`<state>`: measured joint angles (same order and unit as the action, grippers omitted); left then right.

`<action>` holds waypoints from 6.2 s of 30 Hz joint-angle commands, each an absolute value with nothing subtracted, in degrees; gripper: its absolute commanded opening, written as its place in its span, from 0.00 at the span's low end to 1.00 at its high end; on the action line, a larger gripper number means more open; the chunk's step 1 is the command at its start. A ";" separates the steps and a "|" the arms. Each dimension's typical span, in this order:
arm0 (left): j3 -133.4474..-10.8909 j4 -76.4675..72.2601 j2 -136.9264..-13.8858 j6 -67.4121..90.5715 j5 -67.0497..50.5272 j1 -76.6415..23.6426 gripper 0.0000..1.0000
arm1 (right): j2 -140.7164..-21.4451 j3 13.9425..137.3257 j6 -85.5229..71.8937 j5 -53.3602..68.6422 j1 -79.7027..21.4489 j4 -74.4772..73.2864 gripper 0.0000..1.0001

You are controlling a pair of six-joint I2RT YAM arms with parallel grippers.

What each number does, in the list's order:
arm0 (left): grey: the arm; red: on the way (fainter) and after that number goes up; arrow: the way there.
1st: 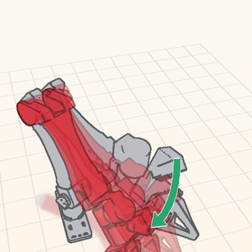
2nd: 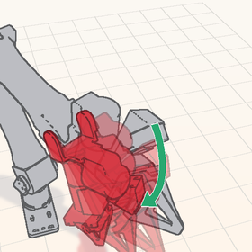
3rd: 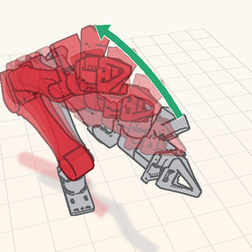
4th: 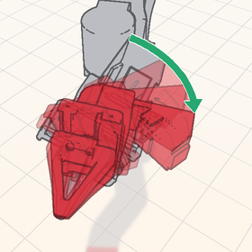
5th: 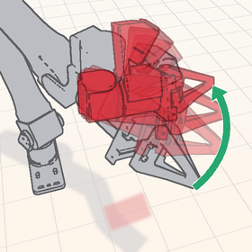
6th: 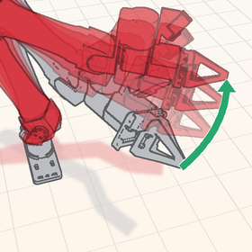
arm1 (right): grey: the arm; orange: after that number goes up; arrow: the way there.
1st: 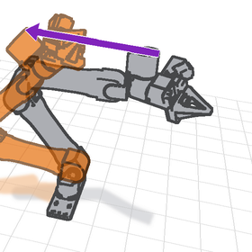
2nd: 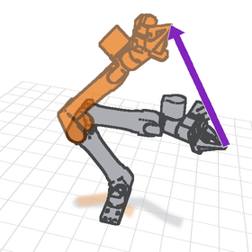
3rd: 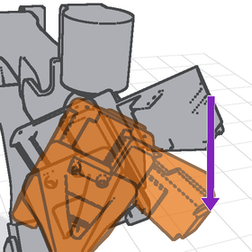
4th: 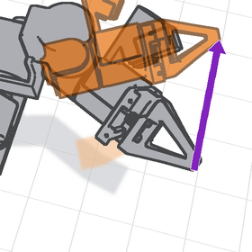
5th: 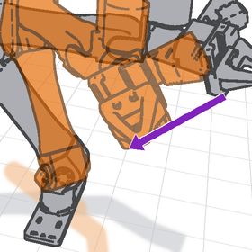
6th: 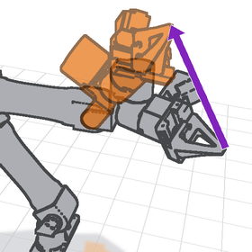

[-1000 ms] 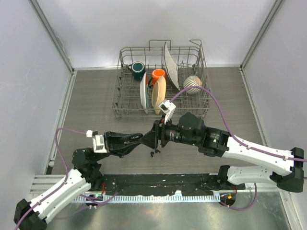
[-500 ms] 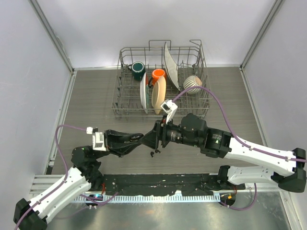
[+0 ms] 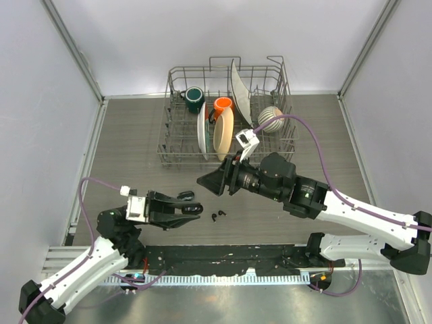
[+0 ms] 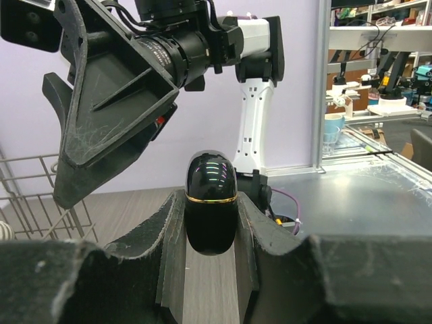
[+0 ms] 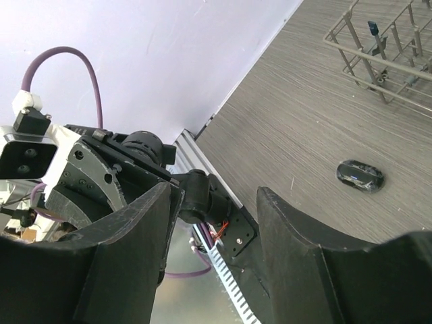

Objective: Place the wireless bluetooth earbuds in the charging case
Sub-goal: Open the charging case, then pick up the earbud from the center of the board.

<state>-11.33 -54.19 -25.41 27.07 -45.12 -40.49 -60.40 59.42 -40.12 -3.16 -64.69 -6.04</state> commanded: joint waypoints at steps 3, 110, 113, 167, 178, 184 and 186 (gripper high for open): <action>-11.87 -51.34 -22.07 23.30 -39.74 -40.61 0.01 | -57.39 59.32 -38.86 -0.80 -64.42 -0.26 0.61; -13.71 -39.82 -16.53 18.55 -35.17 -40.61 0.00 | -57.92 56.34 -39.29 -1.14 -67.68 5.53 0.62; -12.40 -38.85 -14.77 18.28 -33.23 -40.69 0.00 | -56.25 55.81 -38.67 -0.71 -67.68 6.76 0.63; -8.88 -37.44 -5.54 19.07 -27.24 -40.61 0.00 | -85.43 51.15 -26.63 -8.97 -61.79 -14.68 0.50; -9.14 -36.13 -4.75 18.72 -26.98 -40.61 0.00 | -91.05 53.35 -26.89 -8.44 -61.87 -14.67 0.47; -9.05 -34.46 -3.52 18.28 -26.72 -40.61 0.00 | -92.64 53.62 -26.72 -8.53 -61.79 -15.21 0.46; -9.05 -33.84 -3.16 18.28 -26.54 -40.69 0.00 | -92.99 53.70 -26.63 -8.35 -61.79 -15.38 0.45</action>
<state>-7.35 -34.54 -4.23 19.05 -26.79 -40.49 -92.49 51.55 -27.29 -8.32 -61.80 -16.27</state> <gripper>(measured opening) 0.316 0.455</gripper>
